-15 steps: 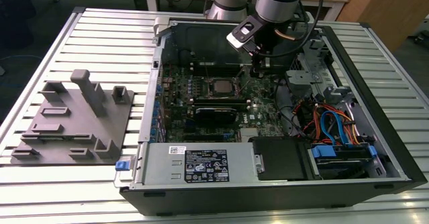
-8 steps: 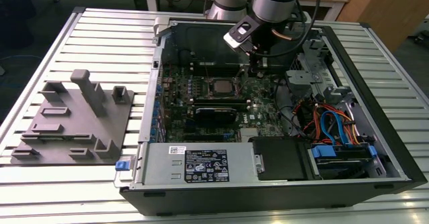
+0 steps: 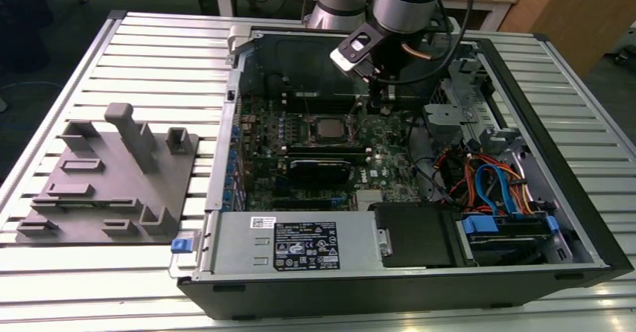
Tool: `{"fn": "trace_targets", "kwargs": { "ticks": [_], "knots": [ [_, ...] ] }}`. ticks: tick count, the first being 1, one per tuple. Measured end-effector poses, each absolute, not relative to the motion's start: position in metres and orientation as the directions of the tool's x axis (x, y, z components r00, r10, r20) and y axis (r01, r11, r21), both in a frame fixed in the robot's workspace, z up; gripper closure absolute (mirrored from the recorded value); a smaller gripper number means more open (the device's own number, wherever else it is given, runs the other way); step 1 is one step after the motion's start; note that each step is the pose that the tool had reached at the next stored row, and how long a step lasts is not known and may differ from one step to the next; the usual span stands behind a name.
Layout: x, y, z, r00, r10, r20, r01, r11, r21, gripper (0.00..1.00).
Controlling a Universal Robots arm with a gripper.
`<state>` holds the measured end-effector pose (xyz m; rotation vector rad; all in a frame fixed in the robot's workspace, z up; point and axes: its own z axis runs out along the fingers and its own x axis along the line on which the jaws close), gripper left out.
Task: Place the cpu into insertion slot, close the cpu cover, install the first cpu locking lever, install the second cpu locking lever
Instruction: 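Close the cpu cover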
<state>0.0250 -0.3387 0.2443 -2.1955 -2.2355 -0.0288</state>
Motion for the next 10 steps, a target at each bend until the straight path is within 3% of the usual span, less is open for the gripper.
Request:
{"fn": "trace_targets", "kwargs": {
  "ticks": [10],
  "knots": [
    [0.0226,-0.3387,0.2443,-0.018,1.000,0.019,1.000,0.018,0.007,0.90]
  ]
}}
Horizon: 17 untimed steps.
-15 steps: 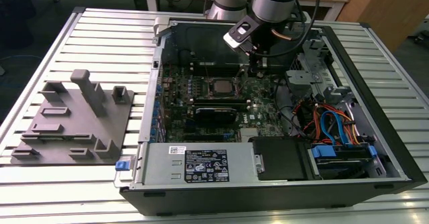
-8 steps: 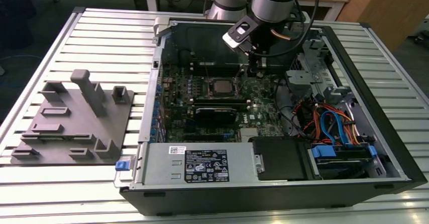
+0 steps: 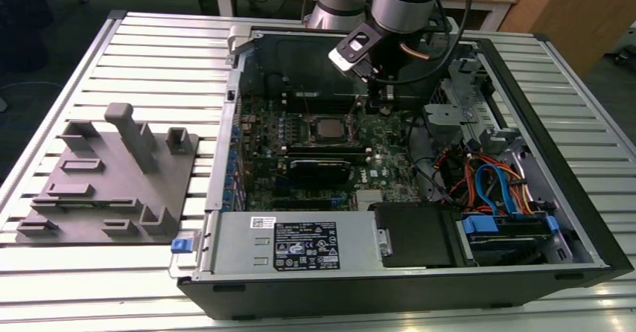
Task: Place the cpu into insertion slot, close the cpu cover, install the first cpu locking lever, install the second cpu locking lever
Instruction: 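Close the cpu cover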
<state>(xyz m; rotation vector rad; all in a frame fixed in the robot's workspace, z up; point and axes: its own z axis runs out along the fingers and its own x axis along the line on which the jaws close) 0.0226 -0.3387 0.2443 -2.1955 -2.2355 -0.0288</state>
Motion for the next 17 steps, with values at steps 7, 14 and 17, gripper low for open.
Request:
{"fn": "trace_targets", "kwargs": {
  "ticks": [7,14,17],
  "knots": [
    [0.0155,-0.3386,0.2443,-0.018,1.000,0.019,1.000,0.018,0.007,0.90],
    [0.0133,-0.3387,0.2443,-0.018,1.000,0.019,1.000,0.018,0.007,0.90],
    [0.0124,-0.3387,0.2443,-0.018,1.000,0.019,1.000,0.018,0.007,0.90]
  ]
}}
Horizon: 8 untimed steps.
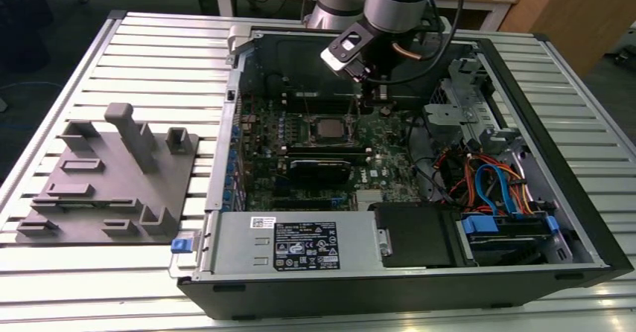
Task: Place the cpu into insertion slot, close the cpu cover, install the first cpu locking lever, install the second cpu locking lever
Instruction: 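Close the cpu cover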
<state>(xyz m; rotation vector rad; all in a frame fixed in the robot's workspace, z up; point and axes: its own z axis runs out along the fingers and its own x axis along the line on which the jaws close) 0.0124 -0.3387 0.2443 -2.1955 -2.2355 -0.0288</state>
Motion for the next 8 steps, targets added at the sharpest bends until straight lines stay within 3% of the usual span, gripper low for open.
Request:
{"fn": "trace_targets", "kwargs": {
  "ticks": [8],
  "knots": [
    [0.0101,-0.3387,0.2443,-0.018,1.000,0.019,1.000,0.018,0.007,0.90]
  ]
}}
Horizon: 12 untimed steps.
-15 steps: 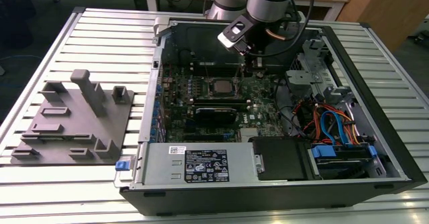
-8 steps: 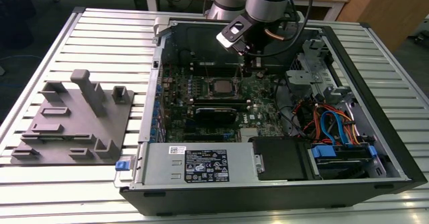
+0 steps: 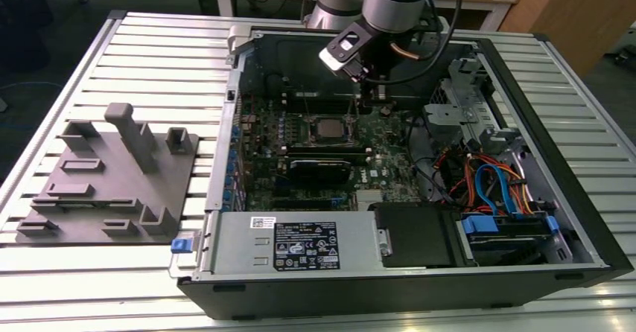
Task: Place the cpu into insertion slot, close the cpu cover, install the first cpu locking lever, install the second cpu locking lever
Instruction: 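Close the cpu cover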
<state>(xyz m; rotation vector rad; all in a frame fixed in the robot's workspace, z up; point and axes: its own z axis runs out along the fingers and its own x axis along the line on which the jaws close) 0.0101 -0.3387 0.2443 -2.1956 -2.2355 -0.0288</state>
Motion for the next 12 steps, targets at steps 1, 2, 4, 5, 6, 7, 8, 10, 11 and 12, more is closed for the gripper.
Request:
{"fn": "trace_targets", "kwargs": {
  "ticks": [1,2,4,5,6,7,8,10,11,12],
  "knots": [
    [0.0099,-0.3387,0.2443,-0.018,1.000,0.019,1.000,0.018,0.007,0.90],
    [0.0096,-0.3387,0.2443,-0.018,1.000,0.019,1.000,0.018,0.007,0.90],
    [0.0091,-0.3387,0.2443,-0.018,1.000,0.019,1.000,0.018,0.007,0.90],
    [0.0089,-0.3387,0.2443,-0.018,1.000,0.019,1.000,0.018,0.007,0.90],
    [0.0088,-0.3387,0.2443,-0.018,1.000,0.019,1.000,0.018,0.007,0.90],
    [0.0086,-0.3387,0.2443,-0.018,1.000,0.019,1.000,0.018,0.007,0.90],
    [0.0084,-0.3387,0.2443,-0.018,1.000,0.019,1.000,0.018,0.007,0.90],
    [0.0080,-0.3387,0.2443,-0.018,1.000,0.019,1.000,0.018,0.007,0.90],
    [0.0076,-0.3387,0.2443,-0.018,1.000,0.019,1.000,0.018,0.007,0.90],
    [0.0074,-0.3386,0.2442,-0.018,1.000,0.019,1.000,0.018,0.007,0.90]
  ]
}}
